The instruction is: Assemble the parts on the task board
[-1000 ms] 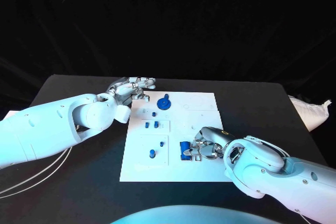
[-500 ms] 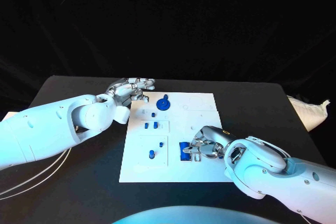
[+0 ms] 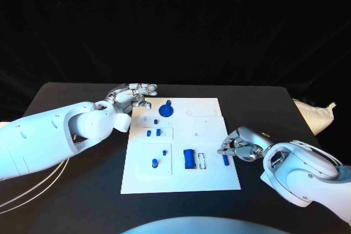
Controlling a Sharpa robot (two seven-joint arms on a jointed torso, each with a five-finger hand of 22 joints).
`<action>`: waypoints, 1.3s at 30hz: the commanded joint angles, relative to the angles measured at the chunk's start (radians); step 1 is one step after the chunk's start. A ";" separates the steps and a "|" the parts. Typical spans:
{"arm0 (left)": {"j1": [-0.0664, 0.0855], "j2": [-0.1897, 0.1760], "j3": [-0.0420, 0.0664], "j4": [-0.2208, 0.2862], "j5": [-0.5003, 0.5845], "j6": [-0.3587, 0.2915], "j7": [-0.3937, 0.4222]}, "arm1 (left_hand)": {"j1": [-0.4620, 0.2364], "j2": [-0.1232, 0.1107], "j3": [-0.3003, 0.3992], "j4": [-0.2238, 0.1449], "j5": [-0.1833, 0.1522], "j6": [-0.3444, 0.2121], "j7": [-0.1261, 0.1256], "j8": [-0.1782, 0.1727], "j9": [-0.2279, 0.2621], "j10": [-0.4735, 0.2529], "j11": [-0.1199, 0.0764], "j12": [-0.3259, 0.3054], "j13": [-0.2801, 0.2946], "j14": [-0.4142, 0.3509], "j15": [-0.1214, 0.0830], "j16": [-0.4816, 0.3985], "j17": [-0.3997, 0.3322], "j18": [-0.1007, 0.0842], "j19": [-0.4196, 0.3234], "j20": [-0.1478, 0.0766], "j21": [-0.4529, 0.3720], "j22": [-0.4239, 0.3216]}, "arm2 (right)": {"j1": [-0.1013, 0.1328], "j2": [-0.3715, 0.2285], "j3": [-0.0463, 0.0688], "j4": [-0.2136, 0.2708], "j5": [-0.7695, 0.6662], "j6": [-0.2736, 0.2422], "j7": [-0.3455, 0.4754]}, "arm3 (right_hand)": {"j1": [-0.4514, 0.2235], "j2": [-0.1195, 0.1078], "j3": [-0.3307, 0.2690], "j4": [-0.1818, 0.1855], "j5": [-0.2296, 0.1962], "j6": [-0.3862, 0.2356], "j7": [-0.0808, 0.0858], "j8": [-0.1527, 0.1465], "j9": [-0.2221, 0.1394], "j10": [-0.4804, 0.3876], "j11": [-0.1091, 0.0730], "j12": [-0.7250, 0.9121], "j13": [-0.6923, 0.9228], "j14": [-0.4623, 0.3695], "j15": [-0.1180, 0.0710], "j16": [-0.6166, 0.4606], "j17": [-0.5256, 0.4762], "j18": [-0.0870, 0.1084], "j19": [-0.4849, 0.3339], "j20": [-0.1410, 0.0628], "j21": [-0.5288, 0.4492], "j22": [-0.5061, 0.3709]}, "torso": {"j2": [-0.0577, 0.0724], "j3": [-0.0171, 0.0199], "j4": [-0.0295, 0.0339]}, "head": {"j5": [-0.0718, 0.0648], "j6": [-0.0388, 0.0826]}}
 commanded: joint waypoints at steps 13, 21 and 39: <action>0.000 0.002 0.000 0.001 -0.005 0.020 0.007 | 0.006 0.007 -0.004 -0.003 -0.002 -0.010 0.001 0.005 0.001 -0.008 0.000 0.004 0.002 -0.006 -0.001 0.005 -0.001 0.018 0.001 0.005 -0.006 -0.002 | -0.030 -0.010 -0.001 -0.039 -0.154 0.093 -0.037 | -0.053 -0.014 -0.013 0.052 -0.023 0.057 -0.006 -0.013 -0.023 -0.011 -0.005 -0.045 -0.029 0.068 0.004 -0.009 0.052 -0.014 -0.004 0.009 0.000 -0.006 | -0.004 -0.0001 -0.0096 | -0.002 0.002; 0.000 0.002 0.000 0.001 -0.005 0.021 0.007 | 0.006 0.007 -0.004 -0.003 -0.002 -0.010 0.001 0.005 0.001 -0.008 0.000 0.004 0.002 -0.006 -0.001 0.005 -0.001 0.018 0.001 0.005 -0.006 -0.002 | -0.042 0.014 -0.001 -0.055 -0.180 0.138 -0.062 | -0.067 -0.026 -0.019 0.067 -0.025 0.072 -0.010 -0.012 -0.026 -0.010 -0.008 -0.051 -0.032 0.067 0.001 -0.011 0.050 -0.014 -0.005 0.007 -0.002 -0.009 | -0.003 -0.0009 -0.0092 | -0.002 -0.001; 0.000 0.003 0.000 -0.001 -0.005 0.023 0.005 | 0.006 0.007 -0.004 -0.003 -0.002 -0.010 0.001 0.005 0.001 -0.008 0.000 0.004 0.002 -0.006 -0.001 0.005 -0.001 0.018 0.001 0.005 -0.006 -0.002 | -0.051 0.073 -0.002 -0.080 -0.259 0.157 -0.072 | -0.056 -0.027 -0.012 0.068 -0.023 0.082 -0.014 -0.012 -0.025 -0.007 -0.012 -0.049 -0.030 0.068 -0.002 -0.010 0.052 -0.014 -0.004 0.005 -0.002 -0.007 | -0.003 -0.0011 -0.0091 | 0.001 -0.007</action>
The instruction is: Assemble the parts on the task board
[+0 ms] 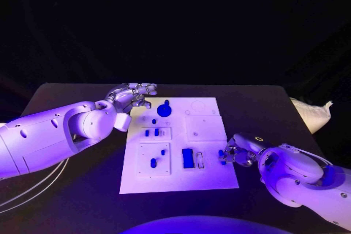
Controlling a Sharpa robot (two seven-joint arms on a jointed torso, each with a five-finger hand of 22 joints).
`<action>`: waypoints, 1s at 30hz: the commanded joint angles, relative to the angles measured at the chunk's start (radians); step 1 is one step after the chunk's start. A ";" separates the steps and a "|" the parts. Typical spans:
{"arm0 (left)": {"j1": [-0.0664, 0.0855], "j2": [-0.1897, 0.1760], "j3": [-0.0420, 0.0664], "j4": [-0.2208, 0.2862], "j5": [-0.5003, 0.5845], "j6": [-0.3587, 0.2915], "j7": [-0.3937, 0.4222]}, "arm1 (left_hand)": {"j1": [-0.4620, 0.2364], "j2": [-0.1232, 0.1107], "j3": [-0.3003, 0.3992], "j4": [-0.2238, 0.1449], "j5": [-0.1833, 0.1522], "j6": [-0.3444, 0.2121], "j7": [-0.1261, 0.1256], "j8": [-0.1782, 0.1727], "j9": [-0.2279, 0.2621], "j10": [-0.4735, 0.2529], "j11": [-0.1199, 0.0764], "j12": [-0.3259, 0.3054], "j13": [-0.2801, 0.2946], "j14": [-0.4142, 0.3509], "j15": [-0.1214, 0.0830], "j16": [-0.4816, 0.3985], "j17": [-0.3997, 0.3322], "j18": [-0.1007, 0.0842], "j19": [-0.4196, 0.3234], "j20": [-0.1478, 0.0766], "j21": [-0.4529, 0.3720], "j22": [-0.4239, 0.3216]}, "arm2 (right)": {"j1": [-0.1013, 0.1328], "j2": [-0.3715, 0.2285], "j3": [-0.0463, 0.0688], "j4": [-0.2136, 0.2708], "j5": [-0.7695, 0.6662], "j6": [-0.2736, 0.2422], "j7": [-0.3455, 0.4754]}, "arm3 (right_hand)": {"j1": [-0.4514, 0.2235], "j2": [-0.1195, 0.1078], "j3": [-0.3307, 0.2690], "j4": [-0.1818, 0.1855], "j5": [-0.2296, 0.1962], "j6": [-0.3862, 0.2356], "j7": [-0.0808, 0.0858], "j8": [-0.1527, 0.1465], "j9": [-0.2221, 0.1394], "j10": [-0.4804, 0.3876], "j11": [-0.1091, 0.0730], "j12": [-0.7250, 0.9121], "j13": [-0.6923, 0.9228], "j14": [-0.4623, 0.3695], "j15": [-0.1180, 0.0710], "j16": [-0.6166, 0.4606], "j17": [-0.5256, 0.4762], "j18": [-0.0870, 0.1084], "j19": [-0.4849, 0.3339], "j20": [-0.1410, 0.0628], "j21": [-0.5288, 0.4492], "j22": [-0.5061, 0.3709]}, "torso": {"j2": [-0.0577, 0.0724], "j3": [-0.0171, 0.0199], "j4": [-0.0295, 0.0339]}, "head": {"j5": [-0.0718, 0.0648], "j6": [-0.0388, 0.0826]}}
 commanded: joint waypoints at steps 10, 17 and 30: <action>0.000 0.002 0.000 0.001 -0.003 0.022 0.001 | 0.006 0.007 -0.004 -0.003 -0.002 -0.010 0.001 0.005 0.001 -0.008 0.000 0.004 0.001 -0.006 -0.001 0.005 -0.002 0.018 0.001 0.005 -0.006 -0.001 | -0.009 0.039 -0.005 -0.031 -0.141 0.130 -0.021 | 0.065 0.000 0.038 -0.029 -0.011 0.010 0.000 -0.012 -0.004 -0.004 -0.008 -0.015 -0.002 0.068 -0.005 -0.009 0.049 -0.014 -0.002 -0.003 -0.005 -0.002 | 0.000 -0.0005 0.0017 | 0.005 -0.007; 0.000 0.002 0.000 0.001 -0.003 0.023 -0.002 | 0.006 0.007 -0.004 -0.003 -0.002 -0.010 0.001 0.005 0.001 -0.008 0.000 0.004 0.001 -0.006 -0.001 0.005 -0.002 0.018 0.001 0.005 -0.006 -0.001 | -0.022 0.062 -0.011 -0.046 -0.251 0.221 -0.026 | 0.140 -0.009 0.092 -0.078 -0.094 0.016 -0.001 -0.019 -0.007 -0.009 -0.010 -0.028 -0.008 0.069 -0.007 -0.007 0.056 -0.015 -0.001 -0.005 -0.002 0.005 | -0.001 -0.0012 0.0008 | 0.007 -0.010; 0.000 0.001 0.000 0.002 -0.008 0.027 -0.007 | 0.006 0.008 -0.006 -0.003 -0.002 -0.011 0.001 0.007 0.001 -0.009 0.000 0.006 0.001 -0.006 -0.001 0.005 -0.003 0.018 0.001 0.005 -0.007 -0.002 | -0.034 0.069 -0.017 -0.043 -0.246 0.173 -0.031 | 0.179 -0.005 0.161 -0.112 -0.034 0.029 -0.004 -0.025 -0.010 -0.012 -0.014 -0.041 -0.013 0.069 -0.009 -0.008 0.058 -0.016 0.000 -0.007 -0.002 0.009 | -0.001 0.0000 -0.0010 | 0.009 -0.008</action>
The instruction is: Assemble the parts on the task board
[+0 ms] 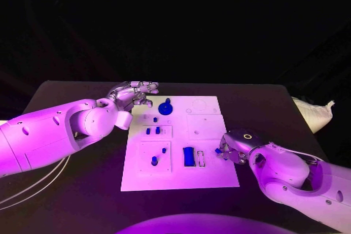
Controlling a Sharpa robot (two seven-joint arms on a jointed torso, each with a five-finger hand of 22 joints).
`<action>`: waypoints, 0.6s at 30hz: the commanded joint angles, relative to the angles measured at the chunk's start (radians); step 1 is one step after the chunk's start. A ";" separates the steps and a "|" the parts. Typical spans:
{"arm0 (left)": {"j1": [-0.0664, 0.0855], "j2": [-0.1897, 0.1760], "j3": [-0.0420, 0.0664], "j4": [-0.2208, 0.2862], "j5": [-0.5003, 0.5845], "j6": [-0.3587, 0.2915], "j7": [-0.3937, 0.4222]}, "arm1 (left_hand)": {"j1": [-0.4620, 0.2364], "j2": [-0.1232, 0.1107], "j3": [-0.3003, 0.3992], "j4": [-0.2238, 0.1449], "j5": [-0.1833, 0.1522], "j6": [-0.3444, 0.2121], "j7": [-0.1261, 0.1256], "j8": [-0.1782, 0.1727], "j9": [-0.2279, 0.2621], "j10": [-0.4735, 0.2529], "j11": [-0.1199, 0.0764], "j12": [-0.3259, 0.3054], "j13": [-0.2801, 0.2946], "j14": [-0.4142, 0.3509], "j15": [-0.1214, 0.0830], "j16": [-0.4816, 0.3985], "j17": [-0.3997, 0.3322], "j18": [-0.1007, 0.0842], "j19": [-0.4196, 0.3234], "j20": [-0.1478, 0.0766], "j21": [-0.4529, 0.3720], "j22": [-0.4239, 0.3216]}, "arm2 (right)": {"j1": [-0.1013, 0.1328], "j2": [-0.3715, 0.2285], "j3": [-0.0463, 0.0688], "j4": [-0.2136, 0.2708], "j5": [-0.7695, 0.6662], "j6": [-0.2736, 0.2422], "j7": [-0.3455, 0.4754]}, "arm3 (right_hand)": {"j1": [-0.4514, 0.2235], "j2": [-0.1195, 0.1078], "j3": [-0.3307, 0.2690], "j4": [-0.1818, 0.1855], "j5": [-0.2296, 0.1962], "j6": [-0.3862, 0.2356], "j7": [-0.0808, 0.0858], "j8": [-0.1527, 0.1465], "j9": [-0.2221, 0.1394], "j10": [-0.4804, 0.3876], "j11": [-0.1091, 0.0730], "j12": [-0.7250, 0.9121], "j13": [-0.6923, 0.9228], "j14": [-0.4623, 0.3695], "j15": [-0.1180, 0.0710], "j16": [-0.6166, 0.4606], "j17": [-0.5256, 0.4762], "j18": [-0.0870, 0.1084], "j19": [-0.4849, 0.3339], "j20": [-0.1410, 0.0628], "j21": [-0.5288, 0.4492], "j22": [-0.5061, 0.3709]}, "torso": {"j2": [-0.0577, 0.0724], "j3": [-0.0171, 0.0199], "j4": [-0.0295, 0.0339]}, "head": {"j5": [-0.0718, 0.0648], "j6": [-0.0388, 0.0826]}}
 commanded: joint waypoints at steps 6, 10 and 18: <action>0.000 0.001 0.000 0.002 -0.011 0.024 0.000 | 0.004 0.005 -0.003 -0.001 -0.002 -0.007 -0.003 0.007 0.001 -0.010 0.000 0.007 0.002 -0.006 -0.001 0.006 0.000 0.018 0.001 0.005 -0.007 -0.002 | -0.025 -0.011 -0.018 -0.003 0.137 -0.084 -0.032 | 0.035 0.006 0.107 -0.050 0.104 0.008 0.002 -0.003 -0.009 0.000 -0.008 -0.012 -0.004 0.063 -0.008 -0.005 0.060 -0.016 0.002 -0.010 0.000 0.004 | 0.000 0.0008 -0.0002 | -0.001 0.001; 0.000 0.001 0.000 0.002 -0.012 0.024 0.000 | 0.006 0.006 -0.002 -0.002 -0.001 -0.007 -0.003 0.008 0.001 -0.010 -0.001 0.008 0.002 -0.007 -0.001 0.006 -0.001 0.018 0.001 0.005 -0.007 -0.002 | -0.022 -0.019 -0.013 0.020 0.233 -0.201 -0.029 | 0.009 -0.017 0.176 -0.056 0.164 0.007 0.004 -0.007 -0.006 0.005 -0.007 -0.012 -0.003 0.064 -0.006 -0.005 0.061 -0.017 0.003 -0.010 0.001 0.007 | 0.001 0.0003 0.0002 | -0.001 0.000; 0.000 0.001 0.000 0.002 -0.013 0.026 0.000 | 0.009 0.007 -0.002 -0.004 -0.001 -0.008 -0.004 0.009 0.001 -0.011 -0.001 0.009 0.002 -0.007 -0.001 0.006 -0.001 0.018 0.001 0.005 -0.008 -0.002 | -0.016 -0.026 -0.007 0.068 0.308 -0.299 -0.003 | -0.082 -0.085 0.357 -0.046 0.222 0.007 0.004 -0.015 0.000 0.014 -0.006 -0.007 0.005 0.065 -0.005 -0.006 0.064 -0.017 0.002 -0.008 0.001 0.008 | 0.001 -0.0001 0.0003 | -0.002 0.000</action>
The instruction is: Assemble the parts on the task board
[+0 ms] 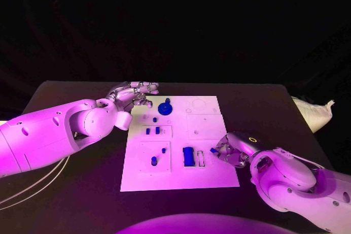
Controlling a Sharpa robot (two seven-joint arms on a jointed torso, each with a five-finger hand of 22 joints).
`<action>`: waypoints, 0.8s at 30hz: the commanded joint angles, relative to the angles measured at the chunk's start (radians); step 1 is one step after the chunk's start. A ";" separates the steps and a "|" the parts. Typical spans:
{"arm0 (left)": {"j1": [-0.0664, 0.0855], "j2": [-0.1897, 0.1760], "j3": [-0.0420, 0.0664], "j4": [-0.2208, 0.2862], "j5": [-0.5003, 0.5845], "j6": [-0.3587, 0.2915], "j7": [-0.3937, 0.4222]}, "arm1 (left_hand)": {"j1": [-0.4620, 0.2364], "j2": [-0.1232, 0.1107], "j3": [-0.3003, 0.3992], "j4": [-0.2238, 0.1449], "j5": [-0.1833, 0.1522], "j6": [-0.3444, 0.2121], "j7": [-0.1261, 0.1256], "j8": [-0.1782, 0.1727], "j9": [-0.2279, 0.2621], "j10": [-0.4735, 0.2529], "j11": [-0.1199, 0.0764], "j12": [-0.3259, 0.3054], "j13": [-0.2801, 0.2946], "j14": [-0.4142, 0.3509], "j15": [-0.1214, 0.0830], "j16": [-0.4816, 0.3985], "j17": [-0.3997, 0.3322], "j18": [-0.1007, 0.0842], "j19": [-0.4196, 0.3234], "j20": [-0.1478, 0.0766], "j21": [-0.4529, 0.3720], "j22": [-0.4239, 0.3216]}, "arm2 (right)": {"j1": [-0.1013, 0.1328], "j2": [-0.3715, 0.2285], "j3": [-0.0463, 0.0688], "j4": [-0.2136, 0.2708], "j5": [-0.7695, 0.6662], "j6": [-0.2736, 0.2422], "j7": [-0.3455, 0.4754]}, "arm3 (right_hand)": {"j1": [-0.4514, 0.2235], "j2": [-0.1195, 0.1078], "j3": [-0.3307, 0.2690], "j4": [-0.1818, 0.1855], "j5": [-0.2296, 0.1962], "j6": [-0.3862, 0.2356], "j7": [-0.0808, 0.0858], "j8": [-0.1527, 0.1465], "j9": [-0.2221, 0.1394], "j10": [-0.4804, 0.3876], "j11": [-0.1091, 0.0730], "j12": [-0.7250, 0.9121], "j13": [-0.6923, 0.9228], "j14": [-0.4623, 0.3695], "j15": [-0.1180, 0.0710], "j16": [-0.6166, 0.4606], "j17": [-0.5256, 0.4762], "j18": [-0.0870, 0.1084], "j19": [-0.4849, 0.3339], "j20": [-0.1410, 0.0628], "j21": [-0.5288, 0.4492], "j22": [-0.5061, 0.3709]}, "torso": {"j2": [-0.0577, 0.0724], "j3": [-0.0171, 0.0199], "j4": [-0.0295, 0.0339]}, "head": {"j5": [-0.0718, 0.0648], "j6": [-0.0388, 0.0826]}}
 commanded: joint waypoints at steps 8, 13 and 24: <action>0.000 0.001 0.001 0.003 -0.006 0.020 0.003 | 0.005 0.003 -0.002 -0.004 -0.001 -0.004 0.000 0.005 0.001 -0.008 0.003 0.005 0.001 -0.007 -0.001 0.006 -0.001 0.018 0.001 0.005 -0.004 -0.001 | 0.002 0.008 0.002 0.027 0.203 -0.074 0.008 | -0.082 -0.038 0.188 -0.091 0.009 0.011 -0.003 0.000 0.025 0.012 0.003 0.007 0.016 0.069 -0.002 -0.006 0.066 -0.016 -0.001 -0.005 0.001 0.001 | 0.000 -0.0017 0.0001 | 0.000 -0.005; 0.000 0.002 0.001 0.003 -0.006 0.020 0.003 | 0.005 0.003 -0.002 -0.004 -0.001 -0.004 0.000 0.005 0.001 -0.008 0.003 0.005 0.001 -0.007 -0.001 0.006 -0.001 0.018 0.001 0.005 -0.004 -0.001 | 0.002 0.020 0.002 0.025 0.240 -0.040 0.002 | -0.110 -0.046 0.202 -0.084 0.014 0.014 -0.005 0.003 0.029 0.018 0.001 0.014 0.021 0.070 -0.003 -0.005 0.067 -0.017 -0.001 -0.005 0.001 0.003 | 0.000 -0.0013 0.0008 | -0.001 -0.006; 0.000 0.004 0.001 0.004 -0.006 0.023 0.002 | 0.005 0.003 -0.002 -0.004 -0.001 -0.004 0.000 0.005 0.001 -0.008 0.003 0.005 0.001 -0.007 -0.001 0.006 -0.001 0.018 0.001 0.005 -0.004 -0.001 | 0.003 0.054 0.001 -0.001 0.263 0.009 -0.012 | -0.212 -0.059 0.175 -0.035 0.055 0.034 -0.014 0.013 0.042 0.038 -0.005 0.033 0.035 0.071 -0.007 -0.003 0.071 -0.019 0.006 -0.006 0.008 0.015 | 0.000 -0.0009 0.0004 | 0.000 -0.009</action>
